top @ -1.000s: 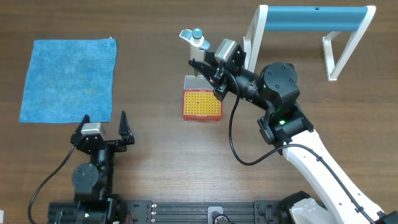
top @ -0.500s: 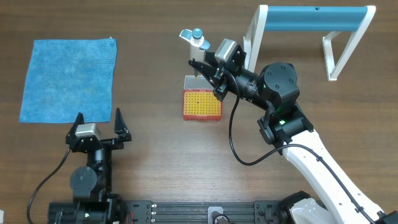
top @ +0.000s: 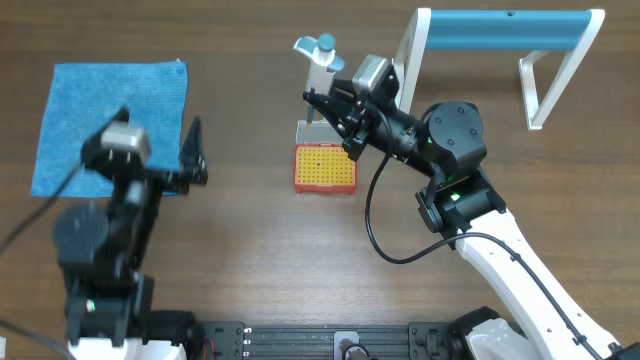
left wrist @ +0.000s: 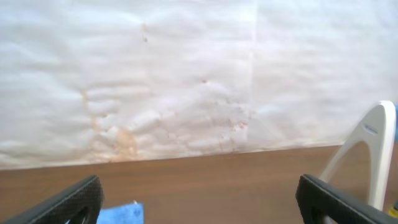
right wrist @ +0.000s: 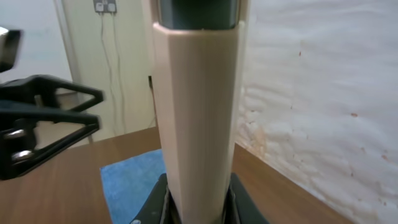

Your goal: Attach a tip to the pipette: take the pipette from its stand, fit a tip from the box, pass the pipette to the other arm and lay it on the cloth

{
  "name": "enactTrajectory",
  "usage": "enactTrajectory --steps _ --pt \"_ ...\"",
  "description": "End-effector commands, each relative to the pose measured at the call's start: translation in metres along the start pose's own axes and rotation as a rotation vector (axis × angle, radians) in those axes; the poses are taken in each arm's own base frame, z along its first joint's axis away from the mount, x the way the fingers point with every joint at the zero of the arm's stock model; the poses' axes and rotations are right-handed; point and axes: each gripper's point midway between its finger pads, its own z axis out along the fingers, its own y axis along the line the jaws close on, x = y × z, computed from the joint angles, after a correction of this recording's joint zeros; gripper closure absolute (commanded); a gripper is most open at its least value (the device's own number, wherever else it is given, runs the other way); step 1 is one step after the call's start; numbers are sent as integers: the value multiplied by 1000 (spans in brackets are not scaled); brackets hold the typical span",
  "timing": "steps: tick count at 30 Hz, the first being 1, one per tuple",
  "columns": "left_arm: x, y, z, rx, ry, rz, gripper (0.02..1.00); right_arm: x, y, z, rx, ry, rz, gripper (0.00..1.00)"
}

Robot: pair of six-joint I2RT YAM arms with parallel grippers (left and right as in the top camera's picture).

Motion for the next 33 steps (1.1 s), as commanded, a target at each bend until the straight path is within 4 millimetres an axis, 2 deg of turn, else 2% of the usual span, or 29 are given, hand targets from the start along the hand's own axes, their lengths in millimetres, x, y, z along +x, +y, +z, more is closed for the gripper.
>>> enactTrajectory --steps 1,2,4,7,9,12,18,20,23,24,25,26,27,30,33 --pt "-61 -74 51 507 16 25 20 -23 8 -1 -37 -58 151 919" --pt "-69 -94 51 660 1 32 20 -21 18 -1 -94 -46 151 923" --pt "-80 -123 33 920 -89 87 23 -19 35 -3 -194 -25 169 923" --pt "-101 -137 14 1080 -93 -38 23 -18 45 -6 -249 -12 178 923" --pt "-105 -146 -6 1193 -111 13 23 -18 57 -9 -323 -2 170 919" --pt "-102 -148 -13 1236 -88 10 23 -23 68 -8 -361 -21 145 923" --pt "-94 -148 -3 1238 136 -291 23 -25 88 -5 -414 -30 132 923" --pt "-93 -158 -7 1271 155 -308 29 -23 90 -2 -420 -31 133 923" --pt "-93 -175 -16 1331 167 -307 95 -23 91 4 -432 -53 116 923" --pt "-93 -175 -16 1332 167 -307 145 -23 92 5 -435 -58 111 923" --pt "-93 -175 -16 1332 167 -307 288 -22 91 5 -434 -56 113 923" --pt "-93 -175 -16 1333 167 -306 524 -21 91 6 -434 -55 114 921" --pt "-93 -175 -16 1333 168 -307 665 -21 91 6 -434 -54 115 923" --pt "-93 -177 -17 1340 168 -306 772 -21 91 6 -433 -54 115 923" --pt "-93 -184 -21 1365 171 -302 776 -21 91 6 -433 -53 120 923"
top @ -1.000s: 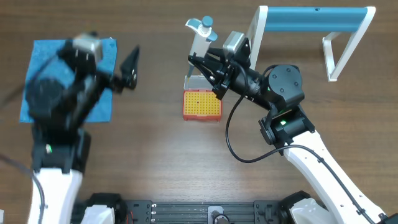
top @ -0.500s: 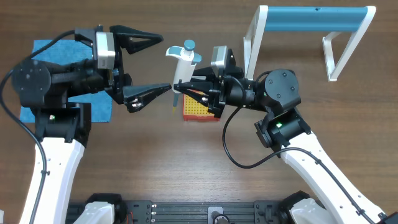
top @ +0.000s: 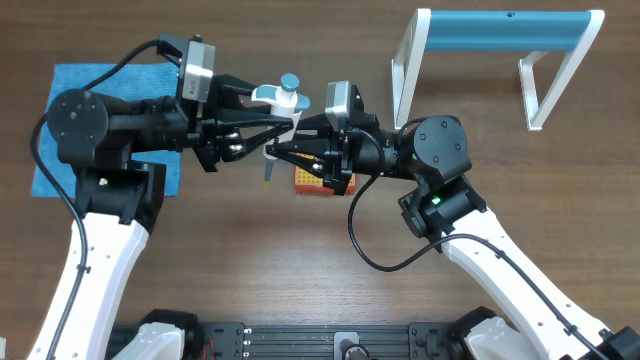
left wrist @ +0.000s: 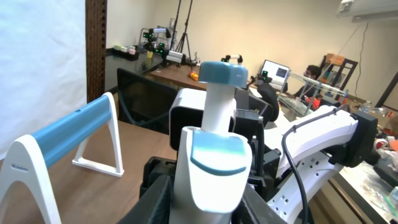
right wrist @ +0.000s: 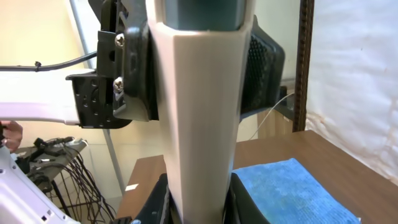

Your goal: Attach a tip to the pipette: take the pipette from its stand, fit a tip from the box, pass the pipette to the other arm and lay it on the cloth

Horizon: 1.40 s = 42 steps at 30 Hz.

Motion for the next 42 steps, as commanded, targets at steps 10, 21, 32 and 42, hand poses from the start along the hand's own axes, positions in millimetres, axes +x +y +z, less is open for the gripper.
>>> enactTrajectory --steps 10,21,32,42 --pt "2 0 8 30 14 -32 991 -7 -2 2 9 -14 2 240" --pt "0 86 -93 -307 -75 -159 991 6 -58 -78 117 72 318 235" --pt "154 192 -199 -1080 69 -699 993 87 -104 -132 724 339 341 233" --pt "129 198 -295 -1493 688 -654 991 55 12 -298 1470 530 30 112"
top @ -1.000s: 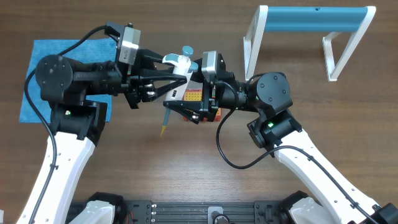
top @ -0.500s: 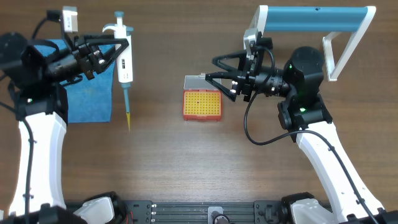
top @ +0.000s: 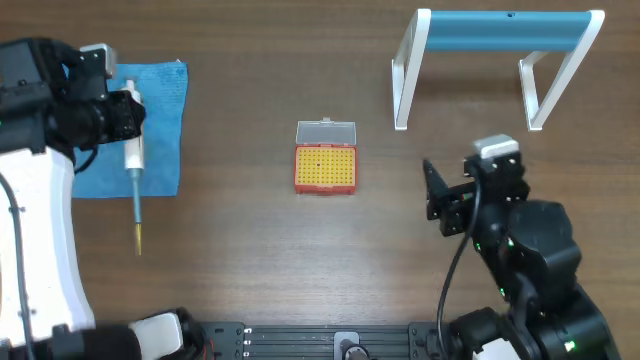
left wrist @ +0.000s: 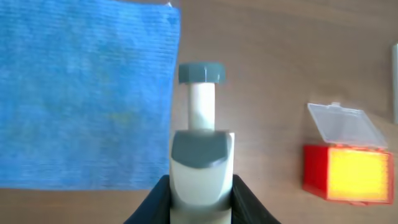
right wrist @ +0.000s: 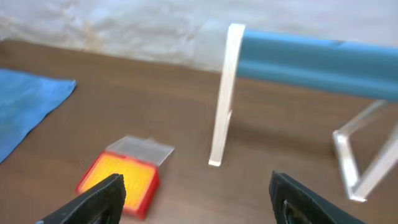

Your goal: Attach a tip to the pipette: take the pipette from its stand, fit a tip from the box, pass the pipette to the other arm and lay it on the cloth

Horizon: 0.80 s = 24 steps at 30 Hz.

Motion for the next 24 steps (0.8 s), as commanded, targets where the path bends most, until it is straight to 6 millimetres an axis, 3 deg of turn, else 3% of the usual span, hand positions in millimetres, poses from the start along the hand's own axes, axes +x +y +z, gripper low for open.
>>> enactTrajectory --steps 1,4,9,14,19,24 --pt "-34 39 36 -125 148 92 993 59 -45 -47 232 175 -59 95" --pt "-48 54 73 -141 196 127 991 64 -50 -60 255 166 -60 95" --pt "-48 77 125 -169 259 194 991 68 -62 -80 313 109 -58 91" --pt "-71 89 175 -173 169 202 991 95 -64 -97 310 156 -66 93" --pt "-63 91 218 -121 179 156 991 98 -63 -95 306 120 -44 93" --pt "-56 97 247 -114 183 140 991 106 -48 -69 230 108 -22 93"
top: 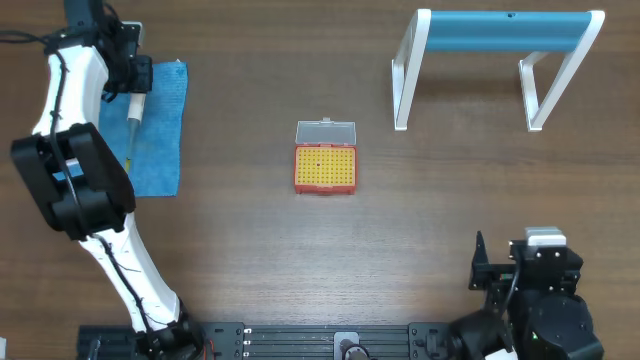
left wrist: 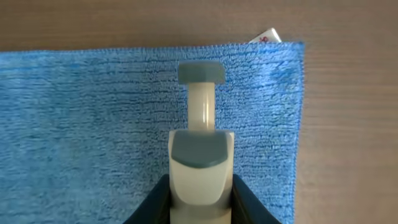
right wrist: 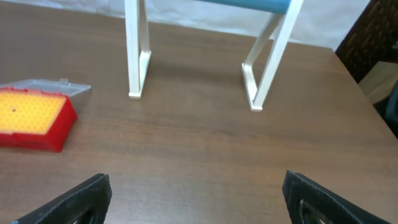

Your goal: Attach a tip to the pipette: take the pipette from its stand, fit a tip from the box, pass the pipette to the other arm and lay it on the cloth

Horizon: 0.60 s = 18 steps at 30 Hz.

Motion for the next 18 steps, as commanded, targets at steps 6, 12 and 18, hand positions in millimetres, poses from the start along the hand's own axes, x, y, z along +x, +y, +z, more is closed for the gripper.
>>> enactTrajectory --steps 6,12,18 --pt "7 -2 41 37 29 -25 991 4 25 38 -62 -53 41 93" --pt "9 -1 47 37 33 -26 858 7 29 40 -79 -45 43 93" --pt "6 -4 43 45 24 -23 36 -1 29 40 -81 -76 54 93"
